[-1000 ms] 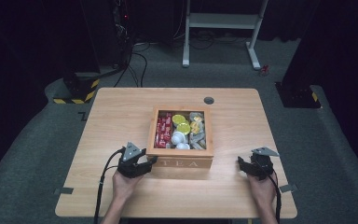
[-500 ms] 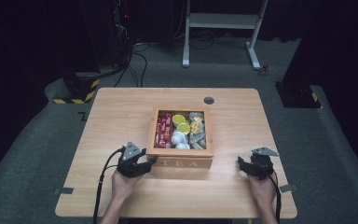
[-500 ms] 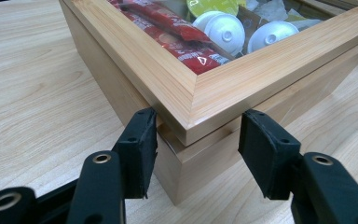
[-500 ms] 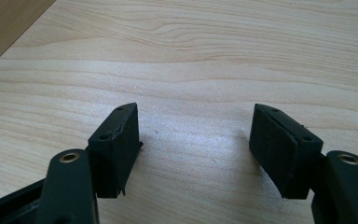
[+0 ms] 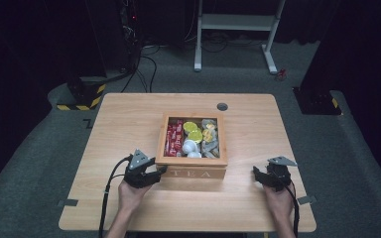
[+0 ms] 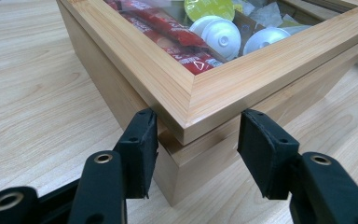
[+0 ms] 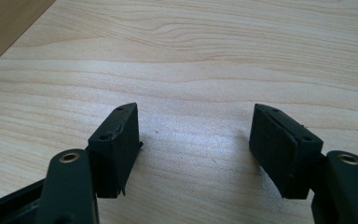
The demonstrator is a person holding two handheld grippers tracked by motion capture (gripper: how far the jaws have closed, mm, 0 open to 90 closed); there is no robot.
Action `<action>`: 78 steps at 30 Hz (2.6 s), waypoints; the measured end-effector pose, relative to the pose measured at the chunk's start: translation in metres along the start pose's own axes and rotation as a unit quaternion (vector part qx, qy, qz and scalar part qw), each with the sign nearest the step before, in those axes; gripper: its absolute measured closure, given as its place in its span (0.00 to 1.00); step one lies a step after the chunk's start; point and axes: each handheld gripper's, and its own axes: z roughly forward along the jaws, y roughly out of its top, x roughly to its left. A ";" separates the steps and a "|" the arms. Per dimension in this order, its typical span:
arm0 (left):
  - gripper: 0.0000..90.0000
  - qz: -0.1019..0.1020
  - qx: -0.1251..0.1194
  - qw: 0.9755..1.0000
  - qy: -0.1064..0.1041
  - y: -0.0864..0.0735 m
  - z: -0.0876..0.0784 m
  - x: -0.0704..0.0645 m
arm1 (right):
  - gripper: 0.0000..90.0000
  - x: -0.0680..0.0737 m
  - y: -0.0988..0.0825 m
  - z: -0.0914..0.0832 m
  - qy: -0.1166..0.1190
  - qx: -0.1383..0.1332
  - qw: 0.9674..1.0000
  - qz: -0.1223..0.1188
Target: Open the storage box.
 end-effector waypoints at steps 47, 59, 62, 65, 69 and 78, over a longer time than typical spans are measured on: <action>0.59 -0.027 -0.031 0.999 -0.013 0.028 -0.016 0.007 | 0.37 0.000 0.000 0.000 0.000 0.000 1.000 0.000; 0.61 -0.043 -0.040 0.998 -0.015 0.037 -0.018 0.009 | 0.37 0.000 0.000 0.000 -0.001 0.000 1.000 0.004; 0.61 -0.047 -0.040 0.998 -0.016 0.041 -0.018 0.010 | 0.37 0.000 0.000 0.000 -0.001 0.000 1.000 0.004; 0.61 -0.044 -0.038 0.998 -0.015 0.042 -0.018 0.011 | 0.37 0.000 0.000 0.000 -0.001 0.000 1.000 0.004; 0.61 -0.052 -0.041 0.998 -0.020 0.045 -0.018 0.012 | 0.37 0.000 0.000 0.000 -0.001 0.000 1.000 0.002; 0.61 -0.055 -0.037 0.998 -0.023 0.051 -0.018 0.014 | 0.37 0.000 0.000 0.000 -0.001 0.000 1.000 0.002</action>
